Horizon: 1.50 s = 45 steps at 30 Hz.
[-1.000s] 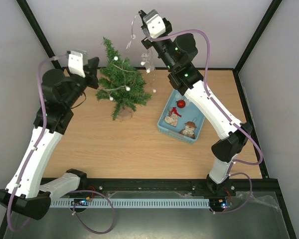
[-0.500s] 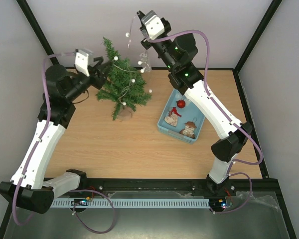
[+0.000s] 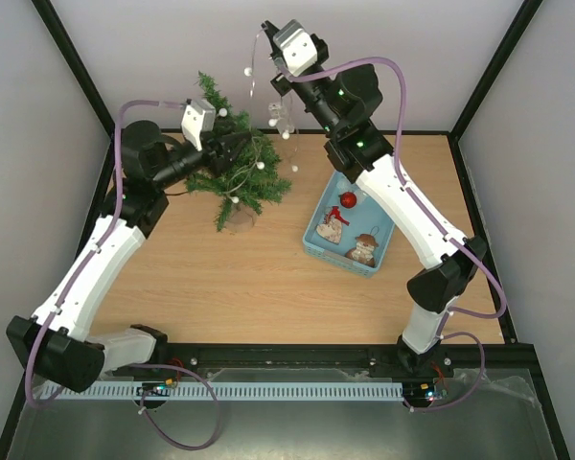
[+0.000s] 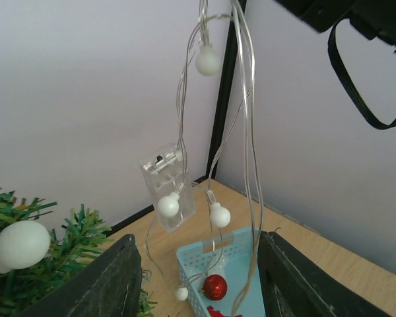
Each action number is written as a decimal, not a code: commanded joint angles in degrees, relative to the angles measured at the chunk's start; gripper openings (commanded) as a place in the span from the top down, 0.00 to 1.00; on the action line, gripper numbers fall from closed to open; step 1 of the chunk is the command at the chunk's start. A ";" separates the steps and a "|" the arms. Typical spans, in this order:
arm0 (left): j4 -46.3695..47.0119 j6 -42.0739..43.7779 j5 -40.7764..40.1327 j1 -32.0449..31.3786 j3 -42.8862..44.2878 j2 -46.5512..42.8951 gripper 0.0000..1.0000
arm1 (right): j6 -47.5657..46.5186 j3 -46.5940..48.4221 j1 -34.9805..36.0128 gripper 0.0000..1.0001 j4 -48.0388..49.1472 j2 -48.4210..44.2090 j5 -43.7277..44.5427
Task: Decorate the small christmas tree
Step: Wrap the decoration item around the Christmas tree.
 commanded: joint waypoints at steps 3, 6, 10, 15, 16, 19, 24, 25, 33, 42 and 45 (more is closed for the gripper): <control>6.37 -2.24 5.14 -0.67 -1.44 0.88 0.50 | 1.03 0.30 0.01 0.98 0.77 -2.87 -0.69; 7.69 -3.12 5.64 -1.17 -2.70 0.64 0.50 | 0.77 0.34 0.01 0.98 0.54 -3.11 -0.45; 7.84 -3.38 5.32 -1.43 -2.94 1.44 0.50 | 0.89 0.36 0.01 0.98 0.55 -3.35 -0.39; 9.38 -3.85 5.36 -1.78 -2.95 2.45 0.54 | 1.33 0.39 0.01 0.98 0.81 -3.52 -0.57; 9.69 -3.86 5.36 -1.88 -2.94 2.63 0.55 | 1.41 0.39 0.00 0.98 0.80 -3.61 -0.57; 9.93 -3.81 5.74 -2.06 -2.99 3.02 0.63 | 1.51 0.28 0.01 0.98 0.74 -3.79 -0.61; 10.05 -3.71 5.54 -2.07 -3.91 2.41 0.89 | 1.21 -0.04 0.01 0.98 0.67 -3.88 -0.14; 9.87 -3.57 5.28 -2.07 -4.03 2.16 0.96 | 1.14 -0.05 0.01 0.98 0.65 -3.88 -0.02; 1.30 0.54 -6.93 0.22 -2.32 -3.50 0.98 | -1.31 -0.46 0.01 0.98 -0.80 -3.94 3.54; -1.07 1.04 -10.19 10.11 3.98 -4.39 0.98 | -1.45 -0.15 -0.01 0.98 0.26 -3.04 2.89; -1.91 2.04 -11.64 11.69 7.26 -2.06 0.98 | -3.70 -0.03 0.01 0.98 0.78 -1.88 3.72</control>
